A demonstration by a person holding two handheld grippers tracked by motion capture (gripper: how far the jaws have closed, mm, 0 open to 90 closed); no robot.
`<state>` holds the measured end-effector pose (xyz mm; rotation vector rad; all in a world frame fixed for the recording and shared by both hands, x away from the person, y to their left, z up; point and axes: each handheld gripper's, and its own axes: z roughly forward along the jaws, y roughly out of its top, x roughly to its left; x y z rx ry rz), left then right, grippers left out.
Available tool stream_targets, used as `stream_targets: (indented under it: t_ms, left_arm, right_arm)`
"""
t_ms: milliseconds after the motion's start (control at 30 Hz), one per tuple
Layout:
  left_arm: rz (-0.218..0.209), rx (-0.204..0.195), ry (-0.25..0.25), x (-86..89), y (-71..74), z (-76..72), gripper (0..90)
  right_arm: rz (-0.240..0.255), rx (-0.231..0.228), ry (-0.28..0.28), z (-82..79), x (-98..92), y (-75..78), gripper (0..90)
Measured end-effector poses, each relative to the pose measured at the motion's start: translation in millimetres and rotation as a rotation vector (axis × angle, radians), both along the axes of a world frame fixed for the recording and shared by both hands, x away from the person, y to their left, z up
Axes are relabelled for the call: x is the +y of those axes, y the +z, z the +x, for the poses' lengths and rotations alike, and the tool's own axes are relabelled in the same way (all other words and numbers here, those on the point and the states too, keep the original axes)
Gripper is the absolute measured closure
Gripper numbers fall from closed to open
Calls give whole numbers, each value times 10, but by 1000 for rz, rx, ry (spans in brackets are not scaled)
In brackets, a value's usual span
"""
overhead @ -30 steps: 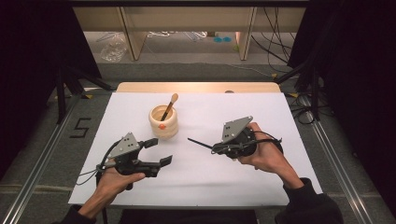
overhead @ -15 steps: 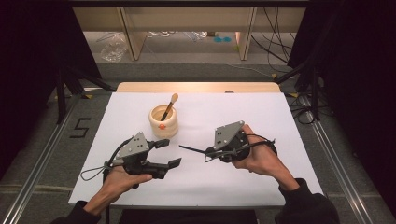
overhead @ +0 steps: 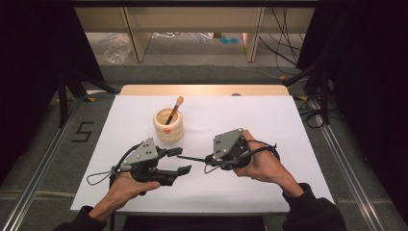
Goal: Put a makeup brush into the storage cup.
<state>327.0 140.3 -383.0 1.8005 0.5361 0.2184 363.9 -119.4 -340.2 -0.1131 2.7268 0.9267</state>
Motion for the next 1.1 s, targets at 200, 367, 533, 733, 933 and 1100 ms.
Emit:
stream_targets:
  t_ms: [200,367,533,733,933,1100]
  left_arm:
    - [-4,-19,-25,-11,15,-17,487]
    - [11,-38,-54,-8,33,-27,587]
    - [14,-42,-73,-8,42,-31,640]
    - [19,-37,-95,4,48,-30,706]
    - [19,-27,-112,9,46,-22,763]
    - [3,-10,-123,23,50,-18,823]
  right_arm:
    - [-13,-21,32,-2,39,0,833]
    - [-16,-20,41,-17,45,11,833]
    - [-32,-23,53,-38,51,19,833]
    - [-31,-32,66,-51,51,26,833]
    - [-41,-41,82,-63,49,30,833]
    - [-35,-49,102,-55,55,26,833]
